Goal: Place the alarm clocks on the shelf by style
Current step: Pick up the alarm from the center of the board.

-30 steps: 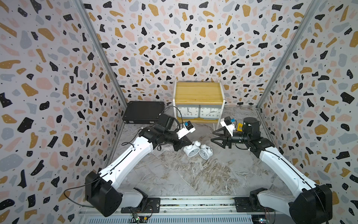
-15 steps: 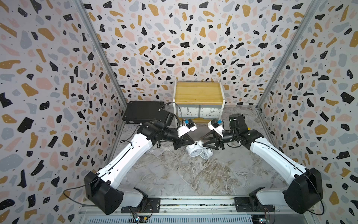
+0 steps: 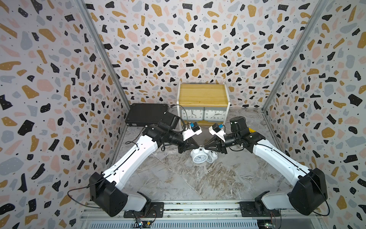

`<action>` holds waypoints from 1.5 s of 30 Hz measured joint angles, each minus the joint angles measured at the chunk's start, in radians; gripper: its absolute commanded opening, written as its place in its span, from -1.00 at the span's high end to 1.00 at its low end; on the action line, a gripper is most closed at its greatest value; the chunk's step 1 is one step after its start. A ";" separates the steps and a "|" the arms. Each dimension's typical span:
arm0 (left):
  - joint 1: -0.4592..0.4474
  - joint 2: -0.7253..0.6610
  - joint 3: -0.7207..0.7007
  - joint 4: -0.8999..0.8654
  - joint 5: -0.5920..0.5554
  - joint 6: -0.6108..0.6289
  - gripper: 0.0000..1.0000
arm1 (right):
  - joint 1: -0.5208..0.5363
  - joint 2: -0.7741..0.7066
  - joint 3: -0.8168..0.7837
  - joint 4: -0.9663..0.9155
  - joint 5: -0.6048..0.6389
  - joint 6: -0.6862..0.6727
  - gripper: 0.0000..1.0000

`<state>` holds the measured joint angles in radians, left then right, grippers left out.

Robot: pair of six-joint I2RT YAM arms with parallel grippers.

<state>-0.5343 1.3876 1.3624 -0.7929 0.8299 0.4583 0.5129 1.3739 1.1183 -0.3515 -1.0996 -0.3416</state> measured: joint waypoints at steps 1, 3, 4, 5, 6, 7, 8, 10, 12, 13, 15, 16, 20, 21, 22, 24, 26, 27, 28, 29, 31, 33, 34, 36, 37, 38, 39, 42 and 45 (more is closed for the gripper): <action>0.000 0.000 0.000 0.000 0.000 -0.001 1.00 | 0.001 0.002 0.000 0.001 0.003 0.001 0.78; 0.000 0.000 0.000 0.000 -0.002 -0.003 1.00 | 0.003 0.003 0.000 0.003 0.010 0.002 0.98; 0.000 0.000 0.000 0.000 -0.003 -0.004 1.00 | 0.005 0.003 0.000 0.002 0.011 0.005 1.00; 0.002 0.000 0.000 0.000 -0.003 -0.006 0.96 | 0.006 0.003 0.000 0.004 0.016 0.007 1.00; 0.002 0.000 0.000 0.000 -0.006 -0.007 0.86 | 0.008 0.003 0.001 0.004 0.020 0.006 1.00; 0.002 0.000 0.000 0.001 -0.009 -0.008 0.74 | 0.008 0.003 0.001 0.004 0.023 0.007 1.00; 0.001 0.000 0.000 0.005 -0.016 -0.009 0.58 | 0.008 0.003 0.001 0.006 0.027 0.007 1.00; 0.001 -0.002 -0.003 0.024 -0.024 -0.018 0.17 | 0.009 0.003 0.002 0.002 0.047 0.008 1.00; 0.004 -0.014 -0.017 0.051 -0.035 -0.032 -0.11 | 0.009 0.003 0.002 -0.009 0.067 0.004 1.00; 0.009 -0.023 -0.029 0.062 -0.037 -0.031 -0.18 | 0.009 0.003 0.005 -0.019 0.076 0.000 1.00; 0.019 -0.050 -0.061 0.080 -0.038 -0.034 -0.35 | 0.009 0.003 0.019 -0.050 0.091 -0.009 1.00; 0.026 -0.061 -0.076 0.087 -0.036 -0.032 -0.40 | 0.009 0.003 0.030 -0.064 0.096 -0.014 1.00; 0.071 -0.122 -0.156 0.137 -0.032 -0.032 -0.60 | 0.009 -0.011 0.067 -0.103 0.109 -0.029 1.00; 0.083 -0.138 -0.178 0.150 -0.027 -0.036 -0.62 | 0.009 -0.020 0.069 -0.106 0.110 -0.031 1.00; 0.093 -0.150 -0.194 0.159 -0.023 -0.035 -0.63 | 0.008 -0.028 0.070 -0.109 0.110 -0.034 1.00; 0.114 -0.170 -0.225 0.179 -0.007 -0.040 -0.64 | 0.003 -0.047 0.072 -0.121 0.105 -0.038 1.00; 0.127 -0.179 -0.246 0.196 0.005 -0.041 -0.63 | -0.002 -0.058 0.082 -0.136 0.092 -0.042 1.00; 0.129 -0.180 -0.252 0.201 0.010 -0.042 -0.63 | -0.004 -0.061 0.088 -0.139 0.080 -0.043 1.00; 0.129 -0.179 -0.258 0.206 0.020 -0.042 -0.63 | -0.006 -0.063 0.096 -0.147 0.068 -0.045 1.00; 0.129 -0.178 -0.262 0.207 0.029 -0.041 -0.63 | -0.007 -0.064 0.104 -0.153 0.053 -0.047 1.00; 0.129 -0.176 -0.262 0.208 0.051 -0.031 -0.63 | -0.009 -0.064 0.116 -0.160 0.026 -0.049 1.00; 0.129 -0.175 -0.262 0.208 0.083 -0.014 -0.63 | -0.009 -0.064 0.122 -0.161 0.007 -0.049 1.00; 0.129 -0.175 -0.262 0.208 0.097 -0.007 -0.63 | -0.009 -0.064 0.123 -0.162 0.003 -0.049 1.00; 0.129 -0.175 -0.262 0.208 0.127 0.004 -0.64 | -0.009 -0.064 0.123 -0.162 -0.006 -0.049 1.00; 0.129 -0.175 -0.262 0.208 0.139 0.010 -0.64 | -0.009 -0.064 0.124 -0.162 -0.009 -0.049 1.00; 0.129 -0.175 -0.262 0.208 0.153 0.015 -0.64 | -0.009 -0.064 0.125 -0.162 -0.011 -0.049 1.00; 0.129 -0.175 -0.262 0.208 0.165 0.021 -0.65 | -0.009 -0.064 0.127 -0.161 -0.013 -0.048 1.00; 0.128 -0.175 -0.263 0.208 0.189 0.030 -0.66 | -0.009 -0.064 0.129 -0.156 -0.020 -0.045 1.00; 0.122 -0.174 -0.264 0.209 0.190 0.032 -0.66 | -0.009 -0.064 0.129 -0.148 -0.031 -0.037 1.00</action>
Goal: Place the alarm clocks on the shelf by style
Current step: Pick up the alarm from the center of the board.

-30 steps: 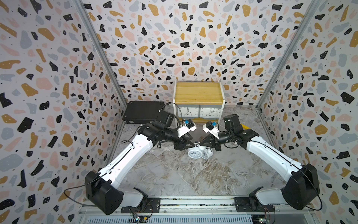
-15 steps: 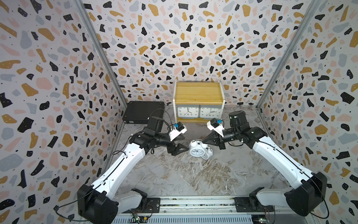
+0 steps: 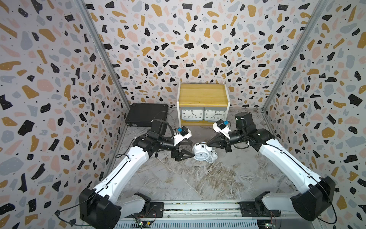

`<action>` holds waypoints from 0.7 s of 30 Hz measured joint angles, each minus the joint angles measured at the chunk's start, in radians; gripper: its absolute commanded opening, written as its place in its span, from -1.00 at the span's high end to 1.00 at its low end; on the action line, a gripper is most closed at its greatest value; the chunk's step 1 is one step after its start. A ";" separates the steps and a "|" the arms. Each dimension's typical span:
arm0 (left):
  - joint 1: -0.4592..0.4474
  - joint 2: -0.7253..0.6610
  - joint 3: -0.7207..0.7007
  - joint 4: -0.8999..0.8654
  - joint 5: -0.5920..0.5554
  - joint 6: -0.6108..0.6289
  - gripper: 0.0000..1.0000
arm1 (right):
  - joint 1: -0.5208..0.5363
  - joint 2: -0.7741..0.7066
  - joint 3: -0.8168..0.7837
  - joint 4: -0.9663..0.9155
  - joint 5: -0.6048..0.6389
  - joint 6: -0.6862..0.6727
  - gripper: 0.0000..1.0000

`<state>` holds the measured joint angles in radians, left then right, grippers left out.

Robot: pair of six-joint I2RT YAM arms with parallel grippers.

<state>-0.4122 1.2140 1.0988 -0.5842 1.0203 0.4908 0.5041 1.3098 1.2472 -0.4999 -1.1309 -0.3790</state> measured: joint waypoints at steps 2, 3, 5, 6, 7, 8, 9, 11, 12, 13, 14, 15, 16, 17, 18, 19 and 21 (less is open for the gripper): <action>-0.004 0.007 0.000 0.004 0.000 -0.002 -0.65 | 0.000 0.000 0.000 0.009 -0.006 0.006 1.00; -0.006 0.013 0.000 0.006 0.000 -0.004 -0.65 | 0.000 0.000 0.000 0.014 -0.009 0.011 1.00; -0.011 0.024 0.000 0.012 0.000 -0.007 -0.63 | 0.000 0.000 0.000 0.021 -0.011 0.017 1.00; -0.013 0.029 0.000 0.014 0.000 -0.008 -0.63 | 0.000 0.000 0.000 0.023 -0.011 0.019 1.00; -0.016 0.032 -0.001 0.017 0.000 -0.009 -0.62 | 0.000 0.000 0.000 0.024 -0.011 0.021 1.00; -0.018 0.034 -0.002 0.022 0.000 -0.011 -0.59 | 0.000 0.000 0.000 0.026 -0.011 0.023 1.00; -0.021 0.035 -0.003 0.027 0.000 -0.013 -0.54 | 0.000 0.001 0.000 0.028 -0.011 0.024 1.00; -0.025 0.037 -0.003 0.033 0.003 -0.017 -0.40 | 0.000 0.003 0.000 0.030 -0.014 0.027 1.00; -0.027 0.037 -0.003 0.035 0.007 -0.019 -0.31 | 0.000 0.004 0.000 0.030 -0.014 0.030 1.00; -0.028 0.039 -0.003 0.035 0.013 -0.021 -0.19 | 0.000 0.006 0.000 0.030 -0.014 0.031 1.00; -0.028 0.040 -0.003 0.035 0.019 -0.024 -0.06 | 0.000 0.007 0.000 0.031 -0.014 0.031 1.00; -0.028 0.043 -0.003 0.034 0.019 -0.029 0.04 | 0.000 0.008 0.000 0.031 -0.014 0.032 1.00; -0.029 0.046 -0.003 0.034 0.026 -0.027 0.12 | -0.001 0.010 0.000 0.032 -0.011 0.033 1.00; -0.029 0.050 -0.003 0.031 0.033 -0.027 0.19 | -0.004 0.012 0.000 0.034 -0.008 0.034 1.00; -0.029 0.053 -0.002 0.031 0.037 -0.026 0.21 | -0.006 0.014 0.000 0.035 -0.007 0.035 1.00; -0.029 0.058 -0.002 0.029 0.038 -0.029 0.23 | -0.007 0.017 0.000 0.035 -0.004 0.035 0.96; -0.029 0.064 -0.001 0.026 0.041 -0.030 0.29 | -0.006 0.020 0.000 0.035 0.003 0.038 0.70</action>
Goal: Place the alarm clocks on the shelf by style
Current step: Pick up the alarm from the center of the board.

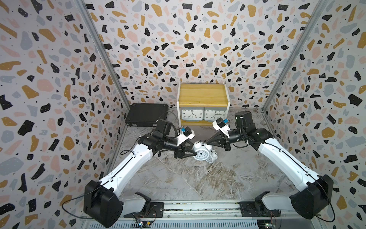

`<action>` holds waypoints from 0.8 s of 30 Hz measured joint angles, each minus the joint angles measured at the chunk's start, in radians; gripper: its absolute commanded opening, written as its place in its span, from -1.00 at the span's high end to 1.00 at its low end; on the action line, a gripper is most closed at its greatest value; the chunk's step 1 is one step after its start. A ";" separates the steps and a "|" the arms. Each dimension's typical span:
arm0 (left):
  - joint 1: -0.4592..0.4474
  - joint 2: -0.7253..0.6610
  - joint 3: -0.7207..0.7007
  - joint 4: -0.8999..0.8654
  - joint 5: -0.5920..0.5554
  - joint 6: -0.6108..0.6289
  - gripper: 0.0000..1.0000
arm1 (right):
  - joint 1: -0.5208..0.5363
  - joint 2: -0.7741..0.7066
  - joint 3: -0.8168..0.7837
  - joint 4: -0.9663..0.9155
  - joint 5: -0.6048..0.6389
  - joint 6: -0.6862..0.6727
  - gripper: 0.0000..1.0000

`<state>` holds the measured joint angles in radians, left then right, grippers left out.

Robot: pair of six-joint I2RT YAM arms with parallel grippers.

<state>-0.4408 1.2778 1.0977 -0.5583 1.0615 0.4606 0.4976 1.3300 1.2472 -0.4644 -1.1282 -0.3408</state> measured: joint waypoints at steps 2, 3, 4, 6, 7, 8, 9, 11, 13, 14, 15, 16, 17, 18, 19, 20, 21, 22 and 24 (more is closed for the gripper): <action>0.000 0.004 0.008 -0.006 -0.004 -0.001 0.30 | 0.000 0.000 0.000 0.006 0.006 0.005 0.54; 0.000 0.004 0.010 -0.010 -0.006 -0.003 0.32 | 0.000 -0.002 0.000 0.015 0.010 0.008 0.41; 0.000 0.003 0.011 -0.011 -0.007 -0.005 0.33 | 0.000 -0.005 0.000 0.023 0.018 0.009 0.22; 0.000 0.003 0.017 -0.010 -0.015 -0.019 0.38 | 0.000 -0.015 -0.001 0.042 0.047 0.018 -0.02; 0.000 0.003 0.023 -0.011 -0.025 -0.033 0.38 | 0.000 -0.024 -0.004 0.057 0.066 0.027 -0.11; 0.000 0.003 0.032 -0.009 -0.035 -0.051 0.38 | 0.000 -0.039 -0.013 0.079 0.094 0.032 -0.17; 0.000 0.003 0.041 -0.008 -0.043 -0.063 0.39 | -0.001 -0.058 -0.025 0.100 0.123 0.036 -0.20; 0.000 0.003 0.072 -0.002 -0.066 -0.095 0.39 | -0.005 -0.109 -0.057 0.137 0.195 0.056 -0.25; 0.000 0.001 0.105 0.008 -0.092 -0.122 0.38 | -0.015 -0.159 -0.082 0.170 0.272 0.078 -0.26; 0.000 -0.002 0.121 0.016 -0.109 -0.136 0.37 | -0.023 -0.180 -0.092 0.188 0.312 0.089 -0.27; 0.000 -0.005 0.131 0.024 -0.126 -0.145 0.36 | -0.033 -0.199 -0.102 0.207 0.349 0.101 -0.27; 0.001 -0.011 0.140 0.037 -0.147 -0.161 0.35 | -0.045 -0.215 -0.110 0.222 0.385 0.116 -0.27; 0.002 -0.017 0.147 0.050 -0.169 -0.174 0.35 | -0.060 -0.228 -0.119 0.238 0.422 0.133 -0.28; 0.002 -0.022 0.150 0.060 -0.184 -0.187 0.34 | -0.072 -0.235 -0.124 0.250 0.447 0.146 -0.28; 0.002 -0.024 0.160 0.065 -0.201 -0.199 0.34 | -0.089 -0.241 -0.130 0.264 0.477 0.164 -0.28; 0.003 -0.024 0.172 0.073 -0.218 -0.215 0.34 | -0.105 -0.243 -0.136 0.276 0.505 0.183 -0.27; 0.004 -0.024 0.182 0.078 -0.234 -0.228 0.33 | -0.120 -0.243 -0.139 0.284 0.530 0.203 -0.27; 0.007 -0.023 0.197 0.084 -0.252 -0.245 0.33 | -0.135 -0.241 -0.142 0.292 0.555 0.222 -0.27; 0.008 -0.020 0.230 0.095 -0.287 -0.280 0.32 | -0.162 -0.236 -0.146 0.308 0.599 0.264 -0.27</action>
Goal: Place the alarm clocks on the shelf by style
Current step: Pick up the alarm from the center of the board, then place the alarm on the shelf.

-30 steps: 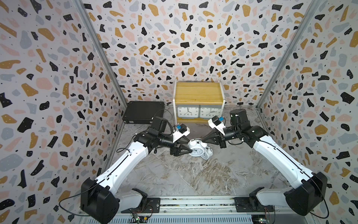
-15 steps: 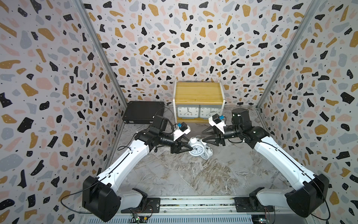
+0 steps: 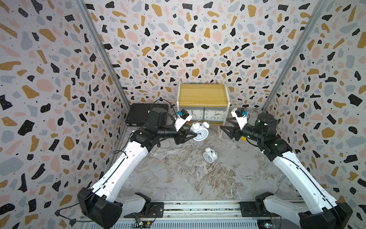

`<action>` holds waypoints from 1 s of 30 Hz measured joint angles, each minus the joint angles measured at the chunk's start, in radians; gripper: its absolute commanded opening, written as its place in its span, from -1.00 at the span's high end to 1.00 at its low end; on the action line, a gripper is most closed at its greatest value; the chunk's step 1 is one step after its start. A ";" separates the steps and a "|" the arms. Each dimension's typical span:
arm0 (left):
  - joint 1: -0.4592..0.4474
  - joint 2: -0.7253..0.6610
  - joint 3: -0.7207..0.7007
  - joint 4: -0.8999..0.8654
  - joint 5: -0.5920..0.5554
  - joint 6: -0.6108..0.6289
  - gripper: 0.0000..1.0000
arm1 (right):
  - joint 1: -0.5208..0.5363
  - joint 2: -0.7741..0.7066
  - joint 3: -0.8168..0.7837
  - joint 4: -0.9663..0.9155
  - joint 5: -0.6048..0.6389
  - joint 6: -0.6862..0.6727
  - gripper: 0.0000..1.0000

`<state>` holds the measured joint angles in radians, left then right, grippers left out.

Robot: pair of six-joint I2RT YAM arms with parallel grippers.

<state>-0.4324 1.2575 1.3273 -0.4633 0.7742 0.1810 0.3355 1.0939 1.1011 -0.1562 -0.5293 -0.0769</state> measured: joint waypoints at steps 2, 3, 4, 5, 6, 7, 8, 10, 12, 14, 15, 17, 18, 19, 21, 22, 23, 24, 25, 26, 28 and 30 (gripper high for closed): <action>0.003 0.010 0.040 0.008 -0.028 -0.031 0.32 | -0.021 0.006 -0.005 0.018 0.033 0.035 -0.27; 0.005 0.018 0.063 0.015 -0.040 -0.045 0.32 | -0.031 0.012 -0.009 0.029 0.051 0.053 -0.27; 0.006 0.025 0.082 0.024 -0.052 -0.056 0.32 | -0.040 0.018 -0.011 0.038 0.064 0.067 -0.27; 0.008 0.033 0.098 0.033 -0.062 -0.067 0.32 | -0.045 0.024 -0.013 0.045 0.079 0.079 -0.27; 0.012 0.040 0.113 0.043 -0.071 -0.078 0.31 | -0.049 0.031 -0.014 0.053 0.095 0.090 -0.27; 0.014 0.050 0.127 0.050 -0.080 -0.090 0.31 | -0.051 0.039 -0.016 0.059 0.110 0.099 -0.27; 0.019 0.061 0.142 0.058 -0.085 -0.098 0.31 | -0.053 0.048 -0.016 0.064 0.129 0.106 -0.27; 0.026 0.087 0.172 0.064 -0.093 -0.115 0.31 | -0.057 0.066 -0.018 0.082 0.164 0.119 -0.27; 0.033 0.118 0.207 0.067 -0.101 -0.128 0.32 | -0.061 0.084 -0.018 0.098 0.191 0.126 -0.27; 0.041 0.155 0.248 0.069 -0.105 -0.142 0.31 | -0.064 0.110 -0.017 0.115 0.212 0.127 -0.26; 0.045 0.169 0.264 0.069 -0.106 -0.147 0.31 | -0.064 0.122 -0.016 0.122 0.217 0.129 -0.26; 0.053 0.201 0.302 0.070 -0.109 -0.160 0.31 | -0.065 0.155 -0.011 0.134 0.228 0.129 -0.21; 0.057 0.214 0.319 0.070 -0.111 -0.167 0.31 | -0.065 0.172 -0.005 0.136 0.232 0.129 -0.19; 0.060 0.229 0.337 0.071 -0.112 -0.172 0.31 | -0.065 0.190 0.002 0.144 0.235 0.128 -0.17; 0.068 0.260 0.373 0.074 -0.113 -0.182 0.31 | -0.065 0.219 0.013 0.159 0.237 0.128 -0.12; 0.072 0.275 0.391 0.075 -0.115 -0.186 0.31 | -0.065 0.232 0.017 0.172 0.239 0.128 -0.10; 0.074 0.288 0.404 0.076 -0.118 -0.190 0.31 | -0.065 0.240 0.019 0.181 0.240 0.128 -0.08; 0.078 0.303 0.419 0.076 -0.122 -0.193 0.31 | -0.065 0.250 0.022 0.192 0.241 0.128 -0.07; 0.080 0.318 0.433 0.076 -0.124 -0.195 0.31 | -0.066 0.258 0.027 0.198 0.243 0.128 -0.06; 0.084 0.329 0.444 0.077 -0.126 -0.196 0.31 | -0.065 0.266 0.032 0.207 0.247 0.128 -0.05; 0.093 0.357 0.472 0.076 -0.127 -0.197 0.31 | -0.065 0.277 0.039 0.226 0.254 0.128 -0.05; 0.103 0.379 0.490 0.080 -0.126 -0.200 0.31 | -0.065 0.283 0.044 0.240 0.258 0.128 -0.04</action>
<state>-0.3294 1.6367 1.8175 -0.3836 0.6487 -0.0193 0.2703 1.3769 1.1454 0.0837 -0.2714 0.0509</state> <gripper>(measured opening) 0.458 0.526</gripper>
